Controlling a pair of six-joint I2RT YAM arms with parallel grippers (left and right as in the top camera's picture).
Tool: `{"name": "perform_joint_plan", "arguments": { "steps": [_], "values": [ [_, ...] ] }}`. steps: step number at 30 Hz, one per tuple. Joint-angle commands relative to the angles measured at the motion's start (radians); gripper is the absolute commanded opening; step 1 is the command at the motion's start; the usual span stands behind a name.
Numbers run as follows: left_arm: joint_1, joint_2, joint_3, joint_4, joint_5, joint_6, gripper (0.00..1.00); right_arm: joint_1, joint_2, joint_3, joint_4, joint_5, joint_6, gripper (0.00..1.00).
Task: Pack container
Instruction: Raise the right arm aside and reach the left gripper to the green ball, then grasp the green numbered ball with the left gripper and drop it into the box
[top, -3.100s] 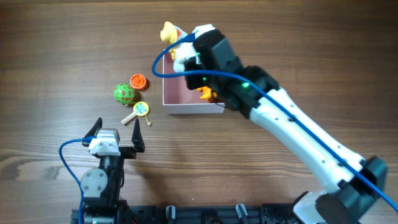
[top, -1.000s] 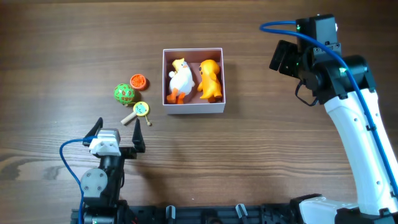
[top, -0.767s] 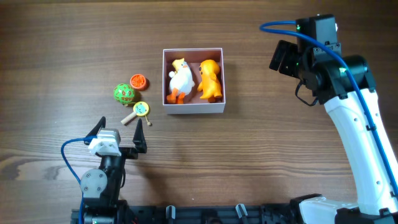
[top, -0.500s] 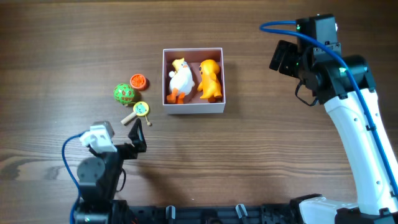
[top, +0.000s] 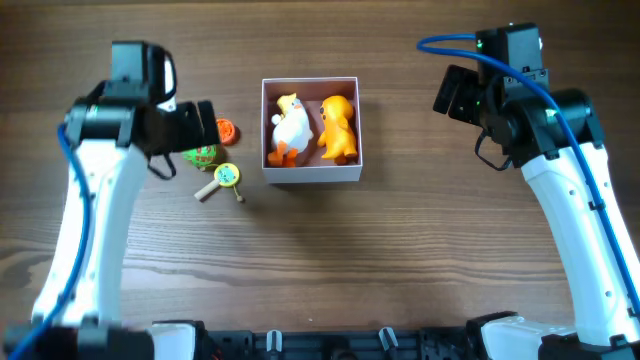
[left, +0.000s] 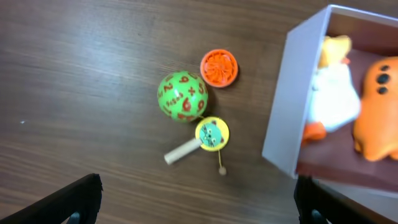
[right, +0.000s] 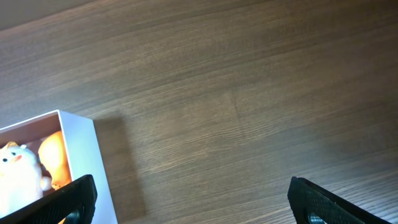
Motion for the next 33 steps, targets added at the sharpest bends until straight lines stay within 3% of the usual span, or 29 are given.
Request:
{"name": "perform_joint_plan", "arguments": {
  "steps": [1,15,33],
  "values": [
    [0.005,0.089,0.023,0.001,-0.074,0.02,1.0,0.002,-0.003,0.006,0.0,0.017,-0.005,1.0],
    [0.016,0.39,0.022,0.085,-0.024,0.121,1.0,0.002,-0.003,0.006,0.0,0.017,-0.005,1.0],
    [0.055,0.409,-0.117,0.289,0.061,0.154,1.0,0.002,-0.003,0.006,0.0,0.017,-0.005,1.0]
  ]
}}
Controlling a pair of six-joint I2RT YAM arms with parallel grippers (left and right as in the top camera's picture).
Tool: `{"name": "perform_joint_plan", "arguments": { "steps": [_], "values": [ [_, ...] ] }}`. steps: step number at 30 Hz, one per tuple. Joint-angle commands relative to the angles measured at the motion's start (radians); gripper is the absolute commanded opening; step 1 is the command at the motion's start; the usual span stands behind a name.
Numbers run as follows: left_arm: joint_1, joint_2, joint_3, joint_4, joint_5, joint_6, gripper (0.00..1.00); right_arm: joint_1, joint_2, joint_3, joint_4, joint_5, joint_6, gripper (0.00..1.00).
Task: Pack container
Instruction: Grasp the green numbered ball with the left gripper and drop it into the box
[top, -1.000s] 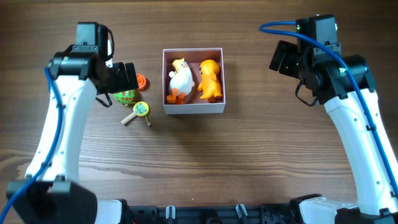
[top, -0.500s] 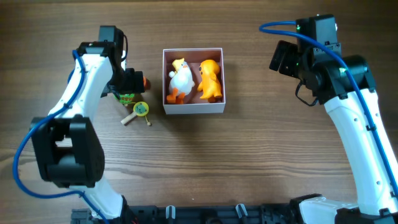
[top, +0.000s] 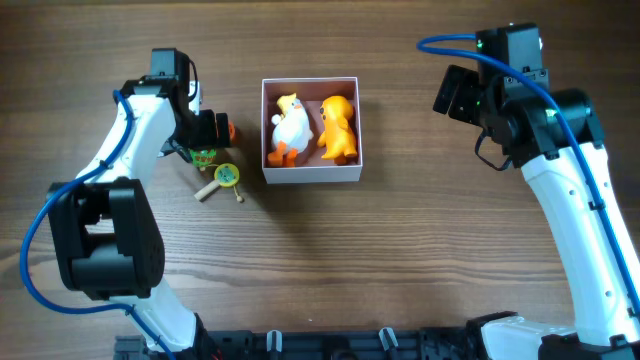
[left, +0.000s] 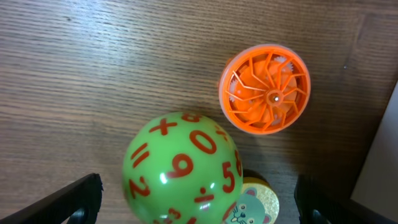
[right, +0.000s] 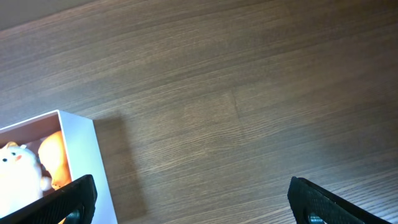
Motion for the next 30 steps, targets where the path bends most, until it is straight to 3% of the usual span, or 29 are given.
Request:
{"name": "perform_joint_plan", "arguments": {
  "steps": [1,14,15,19,24,26,27,30],
  "values": [
    [0.006,0.009,-0.036,0.016,0.011,0.02,1.0,0.002,-0.003,0.006,0.0,0.017,-0.005,1.0],
    [0.006,0.009,-0.091,0.096,0.011,0.015,0.96,0.002,-0.003,0.006,0.0,0.017,-0.005,1.0],
    [0.006,0.009,-0.091,0.098,0.011,0.015,0.92,0.002,-0.003,0.006,0.0,0.017,-0.006,1.0],
    [0.006,0.009,-0.091,0.102,0.011,0.016,0.53,0.002,-0.003,0.006,0.0,0.017,-0.005,1.0],
    [0.006,0.009,-0.091,0.102,-0.011,0.016,0.36,0.002,-0.003,0.006,0.0,0.017,-0.005,1.0],
    [0.006,0.009,-0.091,0.102,-0.019,0.016,0.18,0.002,-0.003,0.006,0.0,0.017,-0.005,1.0],
    [0.006,0.009,-0.09,0.102,-0.04,0.015,0.04,0.002,-0.003,0.006,0.0,0.017,-0.005,1.0],
    [0.006,-0.005,-0.06,0.064,-0.113,0.008,0.04,0.002,-0.003,0.006,0.0,0.017,-0.005,1.0]
  ]
}}
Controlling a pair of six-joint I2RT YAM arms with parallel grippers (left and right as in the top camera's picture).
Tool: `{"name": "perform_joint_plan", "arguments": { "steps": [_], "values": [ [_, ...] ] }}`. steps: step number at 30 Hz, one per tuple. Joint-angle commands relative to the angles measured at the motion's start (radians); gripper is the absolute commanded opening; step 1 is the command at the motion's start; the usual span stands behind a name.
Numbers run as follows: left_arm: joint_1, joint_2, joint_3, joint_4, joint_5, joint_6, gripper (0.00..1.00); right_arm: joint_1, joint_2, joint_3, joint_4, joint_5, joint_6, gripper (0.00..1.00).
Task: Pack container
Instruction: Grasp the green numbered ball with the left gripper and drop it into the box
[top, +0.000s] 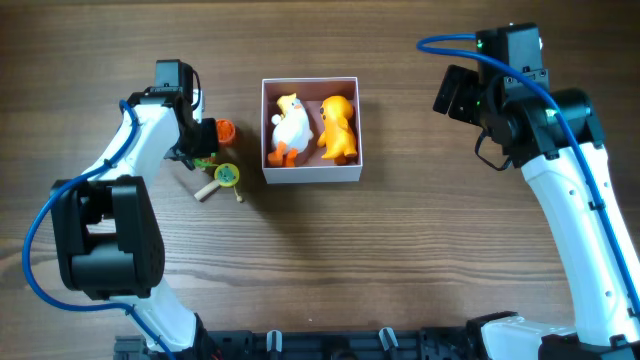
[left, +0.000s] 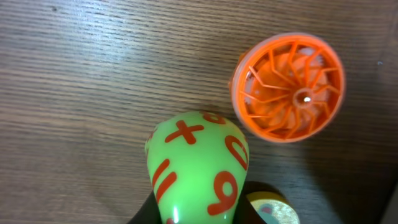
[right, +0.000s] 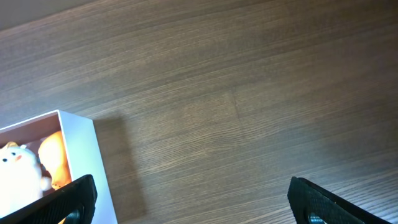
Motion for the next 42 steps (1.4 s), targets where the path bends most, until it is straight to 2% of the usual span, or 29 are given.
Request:
{"name": "perform_joint_plan", "arguments": {
  "steps": [1,5,9,16,18,22,27,34,38,41,42],
  "values": [
    [0.006,-0.014,0.037,-0.047,-0.091,-0.002,0.04,0.002,-0.003,0.006,0.0,0.017,-0.005,1.0],
    [0.004,-0.082,0.114,-0.125,-0.101,-0.003,0.04,0.002,-0.003,0.006,0.0,0.017,-0.005,1.0],
    [-0.023,-0.205,0.172,-0.163,-0.02,-0.005,0.04,0.002,-0.003,0.006,0.0,0.017,-0.005,1.0],
    [-0.183,-0.392,0.178,-0.056,0.293,-0.013,0.04,0.002,-0.003,0.006,0.0,0.017,-0.005,1.0],
    [-0.289,-0.397,0.178,0.009,0.293,-0.042,0.04,0.002,-0.003,0.006,0.0,0.017,-0.005,1.0],
    [-0.415,-0.361,0.178,0.108,0.235,-0.063,0.04,0.002,-0.003,0.006,0.0,0.017,-0.005,1.0],
    [-0.518,-0.248,0.178,0.2,0.125,-0.062,0.04,0.002,-0.003,0.006,0.0,0.017,-0.005,1.0],
    [-0.508,-0.049,0.178,0.301,0.018,-0.062,0.04,0.002,-0.003,0.006,0.0,0.017,-0.005,1.0],
    [-0.477,0.0,0.178,0.315,-0.018,-0.092,0.04,0.002,-0.003,0.006,0.0,0.017,-0.005,1.0],
    [-0.466,0.008,0.178,0.322,-0.018,-0.1,0.16,0.002,-0.003,0.006,0.0,0.017,-0.005,1.0],
    [-0.463,0.008,0.178,0.322,-0.018,-0.101,0.17,0.002,-0.003,0.006,0.0,0.017,-0.005,1.0]
  ]
}}
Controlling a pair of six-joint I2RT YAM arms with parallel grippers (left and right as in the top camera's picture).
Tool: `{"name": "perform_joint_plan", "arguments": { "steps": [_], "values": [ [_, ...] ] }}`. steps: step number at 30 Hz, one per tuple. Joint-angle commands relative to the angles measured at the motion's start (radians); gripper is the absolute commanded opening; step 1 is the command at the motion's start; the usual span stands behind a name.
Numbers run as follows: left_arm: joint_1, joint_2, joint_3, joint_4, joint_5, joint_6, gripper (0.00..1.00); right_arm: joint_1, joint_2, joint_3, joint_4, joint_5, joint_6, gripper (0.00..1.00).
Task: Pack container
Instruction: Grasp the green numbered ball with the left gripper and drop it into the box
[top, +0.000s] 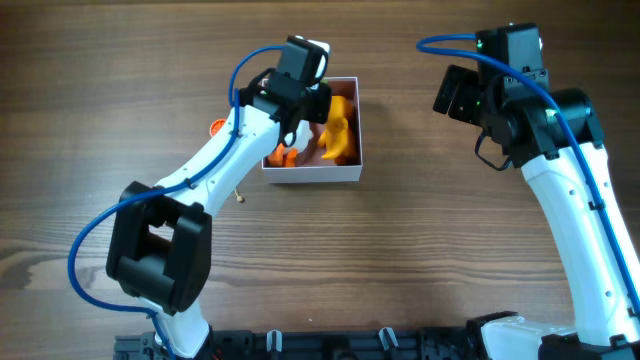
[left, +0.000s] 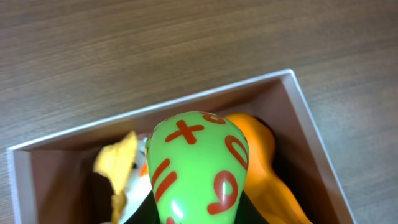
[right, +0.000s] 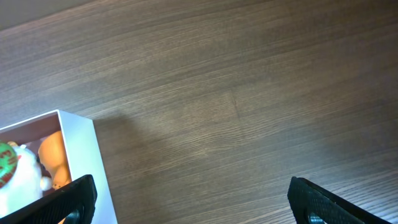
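My left gripper (top: 300, 92) hangs over the white box (top: 310, 173), shut on a green ball with red numbers (left: 196, 168). In the left wrist view the ball fills the space between the dark fingers, right above the box rim (left: 186, 99). Under it lie an orange duck (left: 264, 155) and a white duck with a yellow crest (left: 115, 165). The overhead view shows the orange duck (top: 340, 125), while the ball is hidden under the wrist. My right gripper (right: 193, 199) stands open over bare wood to the right of the box.
An orange wheel toy (top: 215, 127) peeks out left of the left arm, which crosses the table left of the box. The small drum rattle is mostly hidden under that arm. The box's corner (right: 68, 155) shows at the left of the right wrist view.
My left gripper, then shut on the green ball on the table left of the box, now holds it above the ducks in the box. The right arm has not moved.
My left gripper was open high above the ball, wheel toy and rattle left of the box. Then it stood low over the ball, still open. Then it was shut on the ball on the table, and now it holds the ball over the box.
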Motion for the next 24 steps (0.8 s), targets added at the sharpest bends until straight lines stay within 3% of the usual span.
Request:
{"name": "perform_joint_plan", "arguments": {
  "steps": [1,2,4,5,6,8,10,21,24],
  "values": [
    [0.014,0.012,0.011,0.007,-0.024,-0.024,0.24,0.002,-0.003,0.006,0.0,0.017,-0.005,1.0],
    [0.014,0.012,0.011,0.008,-0.024,-0.024,0.32,0.002,-0.003,0.006,0.0,0.017,-0.005,1.0],
    [0.014,0.012,0.011,0.012,-0.023,-0.024,0.39,0.002,-0.003,0.006,0.0,0.017,-0.005,1.0],
    [0.014,0.012,0.011,0.011,-0.023,-0.024,0.46,0.002,-0.003,0.006,0.0,0.017,-0.005,1.0],
    [0.014,0.012,0.011,0.01,-0.024,-0.024,0.62,0.002,-0.003,0.006,0.0,0.017,-0.005,1.0],
    [0.014,0.012,0.011,0.008,-0.024,-0.024,0.71,0.002,-0.003,0.006,0.0,0.017,-0.005,1.0],
    [0.014,0.012,0.011,0.009,-0.023,-0.024,0.87,0.002,-0.003,0.006,0.0,0.017,-0.005,1.0],
    [0.014,-0.076,0.012,0.003,-0.024,-0.028,0.88,0.002,-0.003,0.006,0.0,0.017,-0.005,1.0],
    [0.021,-0.225,0.012,-0.107,-0.094,-0.067,0.79,0.002,-0.003,0.006,0.0,0.017,-0.005,1.0]
  ]
}}
